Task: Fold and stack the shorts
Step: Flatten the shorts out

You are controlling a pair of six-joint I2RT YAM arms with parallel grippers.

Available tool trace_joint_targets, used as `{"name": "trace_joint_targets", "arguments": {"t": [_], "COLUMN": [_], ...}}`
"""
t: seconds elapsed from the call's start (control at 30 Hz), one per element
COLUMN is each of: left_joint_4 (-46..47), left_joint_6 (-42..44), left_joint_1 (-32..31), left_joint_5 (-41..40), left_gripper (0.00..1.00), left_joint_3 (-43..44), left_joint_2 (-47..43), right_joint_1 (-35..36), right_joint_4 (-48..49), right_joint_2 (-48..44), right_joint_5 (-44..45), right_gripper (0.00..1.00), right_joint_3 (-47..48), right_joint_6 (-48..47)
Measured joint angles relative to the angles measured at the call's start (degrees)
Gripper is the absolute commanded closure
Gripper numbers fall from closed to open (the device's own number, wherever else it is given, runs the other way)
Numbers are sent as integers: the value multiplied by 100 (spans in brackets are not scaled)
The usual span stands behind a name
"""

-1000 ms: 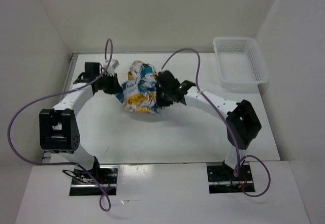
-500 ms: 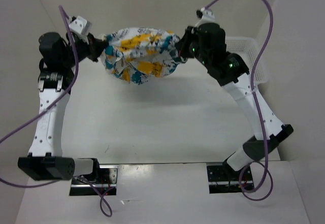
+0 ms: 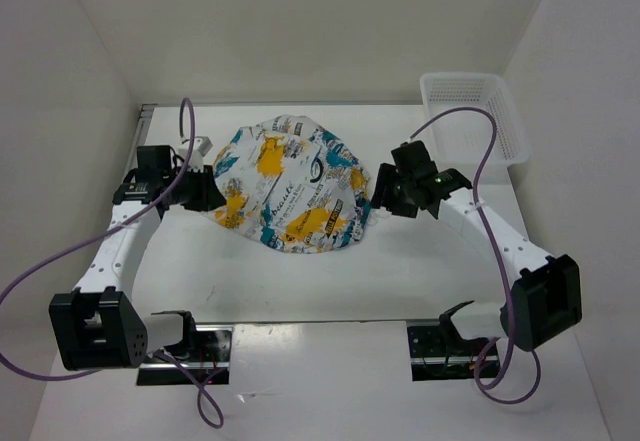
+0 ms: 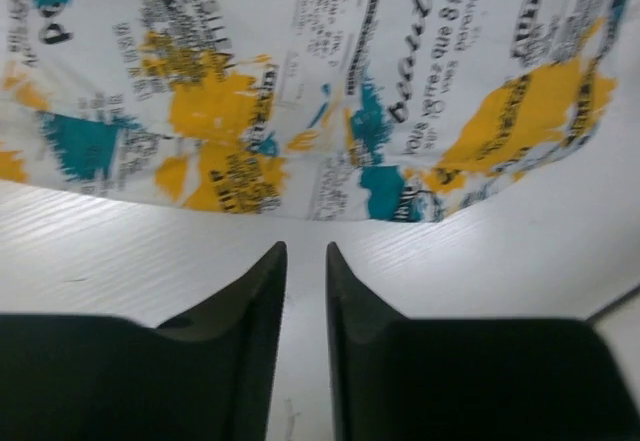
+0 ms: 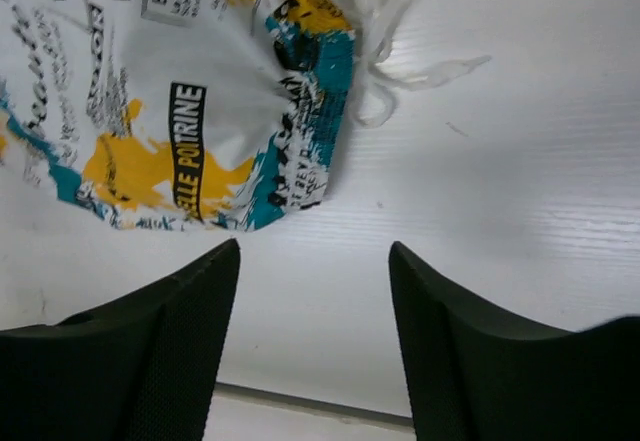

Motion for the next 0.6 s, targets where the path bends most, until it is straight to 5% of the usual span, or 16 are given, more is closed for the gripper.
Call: {"name": "trace_joint_targets", "arguments": {"t": [0.1,0.17,0.2,0.3,0.47,0.6], "left_joint_4": [-63,-90,-94,-13,313,339], "left_joint_6": [13,11,22,24,9,7], "left_joint_1": [50,85,111,345,560,551], "left_joint_5": [-398,-682,-800,-866,-831,-990], "left_gripper": [90,76,54,40,38,39], "left_joint_3": [-103,-212,-271,-398,-15,979], "left_joint_2": [-179,-243,-247,-68,1421,2706], "right_joint_1": [0,0,0,0,0,0], "right_joint_4": [245,319,321,428,817,1054], "right_joint_2": [-424,-739,-844,-914,-654,-472], "right_joint_5": [-354,-608,-737,-1097,-1543,-1705], "right_gripper": [58,65,65,65,43,38], "right_joint_3": [-472,-916,-1104,-1429,-1587,-1626], "right_joint_6": [179,330,420,634,861,916]}}
